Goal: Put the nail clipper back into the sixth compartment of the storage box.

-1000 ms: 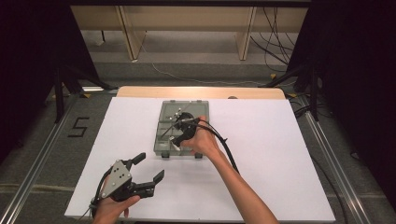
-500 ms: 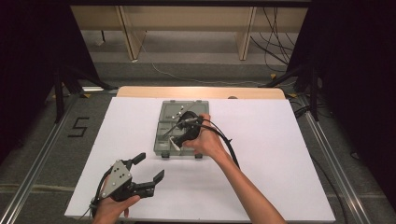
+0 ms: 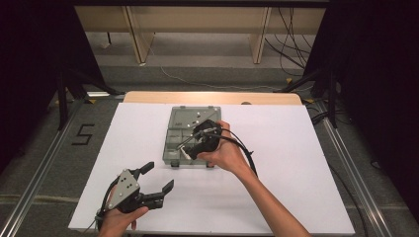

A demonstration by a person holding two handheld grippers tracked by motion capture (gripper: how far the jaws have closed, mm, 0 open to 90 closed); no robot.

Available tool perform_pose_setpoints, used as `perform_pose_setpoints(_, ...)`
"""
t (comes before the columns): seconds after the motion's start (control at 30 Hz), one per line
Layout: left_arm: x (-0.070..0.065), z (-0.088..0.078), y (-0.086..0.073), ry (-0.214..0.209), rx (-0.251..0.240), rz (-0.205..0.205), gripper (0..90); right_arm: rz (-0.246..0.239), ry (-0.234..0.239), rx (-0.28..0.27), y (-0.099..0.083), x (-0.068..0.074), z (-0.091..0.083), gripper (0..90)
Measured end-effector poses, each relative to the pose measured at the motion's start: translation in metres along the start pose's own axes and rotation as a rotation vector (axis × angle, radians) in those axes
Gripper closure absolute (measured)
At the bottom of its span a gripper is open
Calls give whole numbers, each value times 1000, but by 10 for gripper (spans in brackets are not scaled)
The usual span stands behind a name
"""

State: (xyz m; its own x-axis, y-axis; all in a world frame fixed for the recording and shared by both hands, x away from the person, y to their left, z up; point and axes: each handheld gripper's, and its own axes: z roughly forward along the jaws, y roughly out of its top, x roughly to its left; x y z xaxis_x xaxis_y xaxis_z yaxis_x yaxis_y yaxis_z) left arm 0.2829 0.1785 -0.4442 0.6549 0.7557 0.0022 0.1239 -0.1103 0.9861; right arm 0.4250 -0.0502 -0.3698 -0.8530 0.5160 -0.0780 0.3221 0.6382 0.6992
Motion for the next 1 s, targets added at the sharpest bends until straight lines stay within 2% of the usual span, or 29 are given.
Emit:
perform_pose_setpoints(0.1,1,1,0,-4,-8,1,157,5,-2,-13,-2,3,-4,238)
perform_pose_setpoints(0.17,0,0,0,-2,-8,1,157,-15,5,-17,-3,3,-7,235)
perform_pose_setpoints(0.23,0,1,0,-2,-7,1,157,-14,7,-32,-4,4,-10,235)
perform_pose_setpoints(0.3,0,0,0,3,3,0,157,-21,-9,-52,-5,5,-12,235)
perform_pose_setpoints(0.37,0,0,-1,1,-3,0,157,-19,7,-53,-6,6,-16,235)
perform_pose_setpoints(0.5,0,0,-1,1,-6,-3,157,-16,-9,-84,-8,7,-21,227)
perform_pose_setpoints(0.67,0,0,-1,-1,-6,1,157,-23,-6,-102,-11,7,-28,221)
perform_pose_setpoints(0.7,0,0,-1,3,-2,0,157,-8,6,-98,-12,8,-29,218)
perform_pose_setpoints(0.83,0,0,-1,6,4,2,157,-18,-4,-128,-14,9,-34,216)
perform_pose_setpoints(1.0,0,0,-1,4,3,1,156,-20,-9,-138,-16,11,-39,214)
